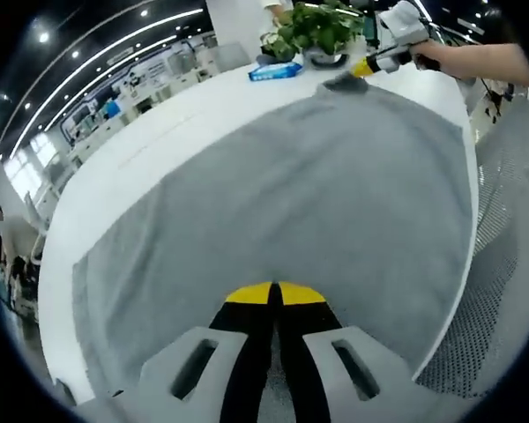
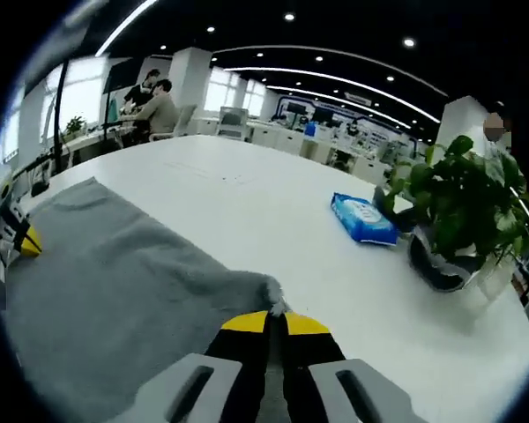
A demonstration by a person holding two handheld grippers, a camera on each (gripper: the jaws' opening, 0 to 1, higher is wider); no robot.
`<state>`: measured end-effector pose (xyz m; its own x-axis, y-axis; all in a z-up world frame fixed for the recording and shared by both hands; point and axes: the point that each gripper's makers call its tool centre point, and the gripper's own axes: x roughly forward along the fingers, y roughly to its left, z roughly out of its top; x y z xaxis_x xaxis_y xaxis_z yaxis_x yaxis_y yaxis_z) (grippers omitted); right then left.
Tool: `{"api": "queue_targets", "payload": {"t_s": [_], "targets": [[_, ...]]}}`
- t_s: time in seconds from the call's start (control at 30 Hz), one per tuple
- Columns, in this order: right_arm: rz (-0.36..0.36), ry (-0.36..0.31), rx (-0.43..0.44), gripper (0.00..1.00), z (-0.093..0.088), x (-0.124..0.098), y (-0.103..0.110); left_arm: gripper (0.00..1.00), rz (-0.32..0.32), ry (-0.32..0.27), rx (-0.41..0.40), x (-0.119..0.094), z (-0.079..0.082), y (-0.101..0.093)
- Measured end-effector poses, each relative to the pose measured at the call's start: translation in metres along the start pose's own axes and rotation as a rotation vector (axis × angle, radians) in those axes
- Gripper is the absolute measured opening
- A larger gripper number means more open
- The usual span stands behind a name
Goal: Open the folded towel by lifting each exposed corner and separating the folded layers until the towel lies flat within the target outline without major curled edges
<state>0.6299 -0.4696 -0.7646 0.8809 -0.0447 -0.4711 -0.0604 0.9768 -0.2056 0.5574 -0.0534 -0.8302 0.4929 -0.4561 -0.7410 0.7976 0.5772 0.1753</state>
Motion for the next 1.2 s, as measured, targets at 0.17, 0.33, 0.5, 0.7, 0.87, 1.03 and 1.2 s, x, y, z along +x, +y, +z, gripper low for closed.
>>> {"api": "queue_targets", "payload": {"t_s": [0.17,0.33,0.5,0.7,0.87,1.03,1.2], "targets": [[-0.040,0.000,0.013,0.01,-0.011,0.020,-0.018,0.00,-0.008,0.026,0.008,0.000,-0.001,-0.001],[-0.087,0.061,0.005,0.00,-0.033,0.041,-0.031,0.00,-0.004,0.012,-0.009,-0.001,-0.001,0.000],[-0.083,0.127,-0.028,0.01,-0.041,0.055,-0.030,0.00,-0.001,0.010,-0.018,0.000,0.000,0.001],[-0.088,0.190,-0.016,0.07,-0.047,0.049,-0.039,0.00,-0.001,0.004,-0.027,0.000,0.001,0.001],[-0.062,0.091,0.016,0.16,-0.013,0.016,-0.039,0.02,-0.009,-0.077,-0.172,-0.001,0.002,0.005],[0.094,-0.020,0.044,0.37,0.017,-0.023,0.008,0.28,0.004,-0.142,-0.455,-0.011,0.000,0.021],[0.319,0.039,0.034,0.73,0.000,-0.058,0.094,0.47,0.126,-0.142,-0.424,-0.035,-0.015,0.051]]}}
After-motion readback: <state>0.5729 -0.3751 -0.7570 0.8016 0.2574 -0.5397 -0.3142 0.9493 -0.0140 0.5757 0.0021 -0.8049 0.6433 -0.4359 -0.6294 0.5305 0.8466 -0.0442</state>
